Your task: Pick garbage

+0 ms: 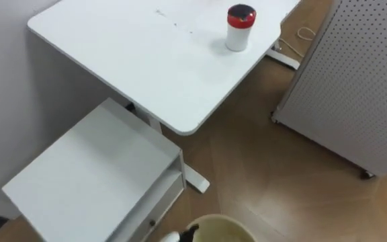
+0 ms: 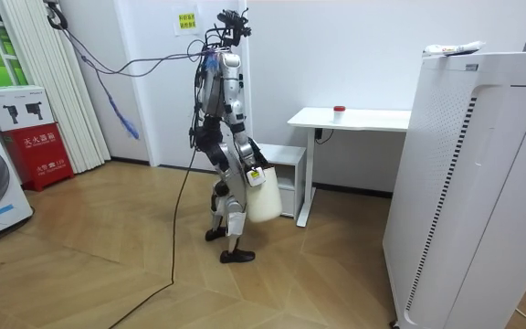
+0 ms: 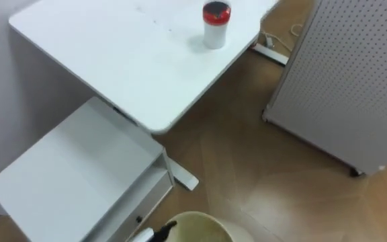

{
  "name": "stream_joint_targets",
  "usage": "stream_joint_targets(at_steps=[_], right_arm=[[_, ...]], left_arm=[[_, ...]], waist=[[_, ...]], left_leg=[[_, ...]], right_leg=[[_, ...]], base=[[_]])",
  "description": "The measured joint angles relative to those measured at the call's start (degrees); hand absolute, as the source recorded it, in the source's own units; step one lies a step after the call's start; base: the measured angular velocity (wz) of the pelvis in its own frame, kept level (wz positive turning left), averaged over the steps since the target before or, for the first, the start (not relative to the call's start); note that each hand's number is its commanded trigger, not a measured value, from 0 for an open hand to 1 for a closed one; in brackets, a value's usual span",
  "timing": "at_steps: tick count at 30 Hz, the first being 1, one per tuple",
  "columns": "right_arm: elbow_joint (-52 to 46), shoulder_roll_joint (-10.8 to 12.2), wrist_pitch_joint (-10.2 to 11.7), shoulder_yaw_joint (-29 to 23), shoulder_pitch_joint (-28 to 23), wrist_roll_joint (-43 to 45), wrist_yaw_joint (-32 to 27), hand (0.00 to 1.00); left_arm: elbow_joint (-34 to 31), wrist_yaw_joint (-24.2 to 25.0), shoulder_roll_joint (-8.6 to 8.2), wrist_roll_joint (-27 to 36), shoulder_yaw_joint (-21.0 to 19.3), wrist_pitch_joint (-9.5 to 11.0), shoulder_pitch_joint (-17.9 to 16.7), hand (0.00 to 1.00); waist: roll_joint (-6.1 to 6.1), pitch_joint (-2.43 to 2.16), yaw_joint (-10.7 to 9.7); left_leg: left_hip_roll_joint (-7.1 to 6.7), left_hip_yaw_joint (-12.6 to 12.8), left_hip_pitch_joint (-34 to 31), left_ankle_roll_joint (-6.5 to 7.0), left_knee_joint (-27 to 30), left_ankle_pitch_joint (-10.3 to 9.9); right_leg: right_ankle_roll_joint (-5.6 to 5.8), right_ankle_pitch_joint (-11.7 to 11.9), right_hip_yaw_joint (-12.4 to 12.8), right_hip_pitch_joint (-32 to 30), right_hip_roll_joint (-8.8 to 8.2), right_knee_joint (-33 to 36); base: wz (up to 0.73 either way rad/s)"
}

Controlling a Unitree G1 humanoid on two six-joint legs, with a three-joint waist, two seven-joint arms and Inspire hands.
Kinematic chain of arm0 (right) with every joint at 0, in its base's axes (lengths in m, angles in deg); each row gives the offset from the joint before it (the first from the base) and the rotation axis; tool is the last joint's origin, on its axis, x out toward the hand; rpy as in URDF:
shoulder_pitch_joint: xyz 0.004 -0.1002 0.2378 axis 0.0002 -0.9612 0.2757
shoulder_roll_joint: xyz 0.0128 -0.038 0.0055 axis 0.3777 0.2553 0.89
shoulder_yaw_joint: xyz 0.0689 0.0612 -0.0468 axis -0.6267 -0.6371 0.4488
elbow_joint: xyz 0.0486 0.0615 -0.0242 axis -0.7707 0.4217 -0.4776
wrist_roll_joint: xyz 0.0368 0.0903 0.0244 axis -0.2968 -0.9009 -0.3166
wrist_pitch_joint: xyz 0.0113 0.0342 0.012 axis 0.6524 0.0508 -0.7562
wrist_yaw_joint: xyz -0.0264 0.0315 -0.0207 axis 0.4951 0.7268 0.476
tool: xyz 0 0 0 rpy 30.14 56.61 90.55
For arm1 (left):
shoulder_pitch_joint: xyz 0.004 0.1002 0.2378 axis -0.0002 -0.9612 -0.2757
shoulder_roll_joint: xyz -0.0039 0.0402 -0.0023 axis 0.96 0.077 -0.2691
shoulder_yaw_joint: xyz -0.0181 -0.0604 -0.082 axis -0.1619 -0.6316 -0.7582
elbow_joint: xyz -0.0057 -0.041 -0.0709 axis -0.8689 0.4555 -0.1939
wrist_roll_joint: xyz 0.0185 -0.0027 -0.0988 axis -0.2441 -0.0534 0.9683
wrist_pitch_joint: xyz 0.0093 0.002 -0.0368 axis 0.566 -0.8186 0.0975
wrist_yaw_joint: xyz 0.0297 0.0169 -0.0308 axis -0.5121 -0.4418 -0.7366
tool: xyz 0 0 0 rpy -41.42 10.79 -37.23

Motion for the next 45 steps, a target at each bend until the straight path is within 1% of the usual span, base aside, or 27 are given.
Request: stream_joint_targets(at_steps=[1, 2, 3, 5, 6, 7, 8, 10, 11, 13, 15, 17, 20, 22, 23, 25, 26, 27, 29, 32, 33, 36, 39, 41, 43, 44, 45], right_arm=[[-0.29, -0.1, 0.01, -1.43, -0.86, -0.01, 0.0, 1.0], [-0.69, -0.25, 0.04, -2.46, -1.54, -0.27, -0.02, 1.0], [-0.8, -0.31, 0.07, -3.11, -1.88, -0.52, -0.02, 1.0], [-1.16, -0.88, 0.55, -4.53, -3.7, -2.16, -0.14, 1.0], [-1.08, -1.03, 0.55, -5.08, -3.84, -2.66, -0.14, 1.0], [-1.19, -1.43, 0.56, -6.16, -4.92, -2.84, -0.13, 1.0], [-1.35, -1.65, 0.57, -7.15, -5.58, -2.74, -0.12, 1.0], [-1.69, -1.61, 0.58, -8.9, -7.18, -2.63, -0.32, 1.0], [-2.19, -1.6, 0.61, -9.76, -8.69, -2.58, -0.49, 1.0], [-2.35, -1.56, 0.56, -10.29, -10.27, -2.57, -0.75, 1.0], [-2.41, -1.56, 0.53, -10.91, -10.9, -2.54, -0.88, 1.0], [-2.45, -1.55, 0.55, -11.2, -10.84, -2.33, -0.89, 1.0], [-2.46, -1.5, 0.54, -11.16, -10.77, -1.95, -0.84, 1.0], [-2.48, -1.5, 0.49, -11.12, -10.76, -1.24, -0.66, 1.0], [-2.48, -1.52, 0.49, -10.8, -10.74, -0.8, -0.69, 1.0], [-2.49, -1.47, 0.49, -10.46, -10.51, -0.2, -0.7, 1.0], [-2.44, -1.49, 0.49, -10.48, -10.45, 0.11, -0.77, 1.0], [-2.4, -1.54, 0.49, -10.48, -10.44, 0.36, -0.79, 1.0], [-2.1, -1.52, 0.49, -10.47, -10.47, 1.5, -0.69, 1.0], [-2.05, -1.53, 0.53, -10.27, -10.34, 1.75, -0.55, 1.0], [-2.11, -1.54, 0.56, -9.91, -10.29, 1.73, -0.54, 1.0], [-2.09, -1.59, 0.56, -9.09, -10.29, 1.74, -0.73, 1.0], [-2.07, -1.64, 0.56, -8.61, -10.31, 1.99, -0.67, 1.0], [-1.91, -1.62, 0.55, -8.67, -10.37, 2.06, 0.01, 1.0], [-1.73, -1.55, 0.51, -8.67, -10.37, 2.59, 0.3, 1.0], [-1.73, -1.54, 0.5, -8.67, -10.25, 3.24, 0.61, 1.0], [-1.76, -1.54, 0.5, -8.67, -10.19, 3.5, 0.75, 1.0]], left_arm=[[-1.29, -0.42, 0.4, 0.05, -1.29, 0.3, -0.79, 0.0], [-3.37, -1.0, 1.21, 0.17, -2.12, 0.49, -1.76, 0.0], [-4.52, -1.3, 1.59, 0.17, -2.6, 0.6, -2.29, 0.0], [-9.22, -3.31, 2.68, 0.24, -4.06, 1.0, -4.22, 0.0], [-9.94, -3.75, 2.7, 0.16, -4.83, 1.46, -4.69, 0.0], [-10.68, -5.03, 2.71, -0.03, -6.0, 2.34, -5.43, 0.0], [-11.1, -6.3, 2.75, 0.0, -7.58, 2.98, -6.28, 0.0], [-12.3, -8.12, 3.27, 0.22, -10.07, 3.37, -7.42, 0.0], [-13.47, -9.12, 3.73, 0.22, -11.55, 3.39, -7.99, 0.0], [-15.18, -11.35, 4.5, 0.25, -12.92, 3.65, -8.65, 0.0], [-17.28, -12.76, 5.11, 0.29, -14.27, 3.94, -9.58, 0.0], [-21.4, -14.32, 5.47, 0.26, -15.45, 4.33, -11.07, 0.0], [-23.56, -16.05, 5.36, 0.51, -17.0, 5.98, -11.23, 0.0], [-26.29, -16.78, 5.51, 1.53, -18.03, 5.97, -11.95, 0.0], [-28.66, -17.4, 5.5, 2.55, -18.59, 5.98, -12.51, 0.0], [-31.71, -18.59, 5.42, 3.69, -18.98, 6.01, -12.59, 0.0], [-32.86, -19.26, 5.4, 3.67, -19.0, 6.63, -12.47, 0.0], [-33.05, -19.61, 5.39, 3.68, -19.0, 7.1, -12.46, 0.0], [-33.07, -20.63, 5.36, 3.69, -19.01, 7.93, -12.46, 0.0], [-33.25, -21.02, 5.29, 5.06, -18.95, 7.94, -12.45, 0.0], [-33.52, -21.01, 5.39, 6.72, -18.7, 7.94, -12.45, 0.0], [-33.92, -20.99, 5.43, 10.67, -18.46, 7.91, -12.45, 0.0], [-34.92, -20.75, 5.4, 12.49, -18.54, 7.91, -12.44, 0.0], [-35.4, -20.37, 5.43, 13.05, -19.21, 7.91, -12.37, 0.0], [-36.07, -19.93, 5.38, 12.89, -19.79, 7.89, -12.35, 0.0], [-36.72, -19.68, 5.39, 12.86, -20.42, 7.89, -12.35, 0.0], [-36.8, -19.65, 5.36, 12.86, -20.82, 7.89, -12.36, 0.0]], waist=[[0.04, -0.21, 0.01], [0.07, -0.31, -0.09], [0.08, -0.32, -0.18], [0.11, -0.51, -0.45], [0.12, -0.62, -0.53], [0.01, -0.9, -0.65], [-0.18, -1.39, -0.91], [-0.67, -1.89, -1.55], [-1.13, -2.31, -1.61], [-1.66, -2.64, -1.63], [-1.89, -2.79, -1.32], [-1.84, -2.76, -1.11], [-1.69, -2.6, 0.24], [-1.71, -2.57, 0.73], [-1.81, -2.5, 1.39], [-1.84, -2.43, 1.45], [-1.78, -2.32, 1.36], [-1.72, -2.16, 1.31], [-1.62, -2.04, 0.38], [-1.67, -1.97, 0.07], [-1.72, -1.95, 0.04], [-1.74, -1.93, -0.06], [-1.8, -1.9, -0.11], [-1.98, -1.79, -0.24], [-2.58, -1.47, 0.08], [-2.9, -1.39, 0.36], [-3.02, -1.41, 0.39]], left_leg=[[-0.03, 0.54, 1.06, 0.0, -0.4, 0.0], [-0.21, 0.89, 2.28, 0.0, -1.06, 0.0], [-0.45, 0.91, 2.95, 0.0, -1.28, 0.01], [-0.77, 1.3, 5.99, 0.01, -2.73, 0.02], [-0.75, 1.61, 6.89, 0.05, -3.22, 0.05], [-0.83, 1.92, 8.82, 0.15, -4.19, 0.11], [-0.96, 2.29, 10.56, 0.15, -4.85, 0.11], [-1.17, 2.33, 13.03, 0.16, -5.89, 0.11], [-1.15, 2.38, 14.21, 0.16, -6.17, 0.11], [-1.1, 2.4, 15.9, 0.16, -6.88, 0.1], [-1.1, 2.73, 17.06, 0.22, -7.73, 0.06], [-0.85, 4.37, 18.15, 0.25, -8.37, 0.03], [-0.43, 6.8, 19.6, 0.2, -9.09, -0.04], [0.12, 8.36, 20.38, 0.0, -9.26, -0.26], [0.36, 9.52, 21.02, -0.22, -9.58, -0.42], [0.59, 10.55, 21.79, -0.37, -9.84, -0.51], [0.68, 11.24, 22.52, -0.42, -10.18, -0.53], [0.69, 11.43, 22.94, -0.44, -10.56, -0.53], [1.13, 11.84, 24.37, -0.76, -11.16, -0.7], [1.71, 12.25, 24.98, -1.16, -11.55, -0.7], [1.94, 12.6, 25.22, -1.3, -11.46, -0.64], [2.39, 12.65, 25.22, -1.54, -11.47, -0.52], [2.58, 12.7, 25.47, -1.69, -11.46, -0.44], [2.96, 13.45, 26.29, -1.74, -11.22, -0.44], [3.49, 13.82, 26.61, -1.96, -9.46, -0.57], [4.21, 14.58, 26.57, -2.68, -7.69, -1.0], [4.61, 14.82, 26.5, -3.12, -6.59, -1.26]], right_leg=[[0.14, -0.12, 0.53, 0.55, 0.05, -0.06], [0.24, -0.25, 1.07, 1.27, 0.04, -0.17], [0.3, -0.32, 1.16, 1.74, 0.04, -0.13], [0.59, -0.51, 1.42, 3.83, -0.14, -0.17], [0.66, -0.55, 1.42, 4.61, -0.19, -0.4], [0.9, -0.7, 1.4, 6.4, -0.35, -1.07], [1.04, -0.79, 1.53, 7.81, -0.41, -1.35], [1.26, -0.92, 1.52, 10.18, -0.4, -2.18], [1.45, -0.85, 1.53, 11.56, -0.21, -2.98], [1.69, -0.63, 1.76, 13.27, 0.14, -3.82], [1.69, -0.36, 1.77, 13.96, 0.23, -4.03], [1.45, 0.19, 1.36, 14.01, 0.29, -3.95], [0.97, 0.89, 1.04, 13.93, 0.59, -3.97], [0.59, 1.36, 0.78, 13.96, 1.04, -4.1], [0.24, 1.59, 0.3, 13.96, 1.29, -4.19], [-0.09, 1.81, -0.62, 14.03, 1.34, -4.18], [-0.14, 1.84, -0.69, 14.36, 1.46, -4.22], [-0.15, 1.85, -0.65, 14.79, 1.59, -4.39], [-0.15, 1.97, -0.51, 16.48, 2.3, -5.58], [-0.41, 2.4, -0.44, 17.25, 3.27, -7.13], [-0.54, 2.49, -0.53, 17.13, 3.54, -7.5], [-0.66, 2.56, -0.57, 17.14, 4.16, -8.21], [-0.82, 2.47, -0.72, 17.23, 4.43, -8.49], [-1.27, 2.26, -2.06, 17.84, 4.61, -8.63], [-1.84, 1.89, -2.82, 18.04, 4.71, -8.34], [-2.56, 1.45, -4.31, 17.96, 4.78, -7.59], [-2.99, 1.15, -5.27, 17.99, 4.79, -7.22]], base=[[-0.18], [-0.18], [-0.14], [-0.09], [-0.08], [-0.09], [-0.09], [-0.03], [0.0], [-0.03], [-0.16], [-0.34], [-0.47], [-0.44], [-0.49], [-0.38], [-0.19], [-0.18], [-0.09], [-0.1], [-0.13], [-0.11], [-0.13], [-0.18], [-0.3], [-0.42], [-0.51]])
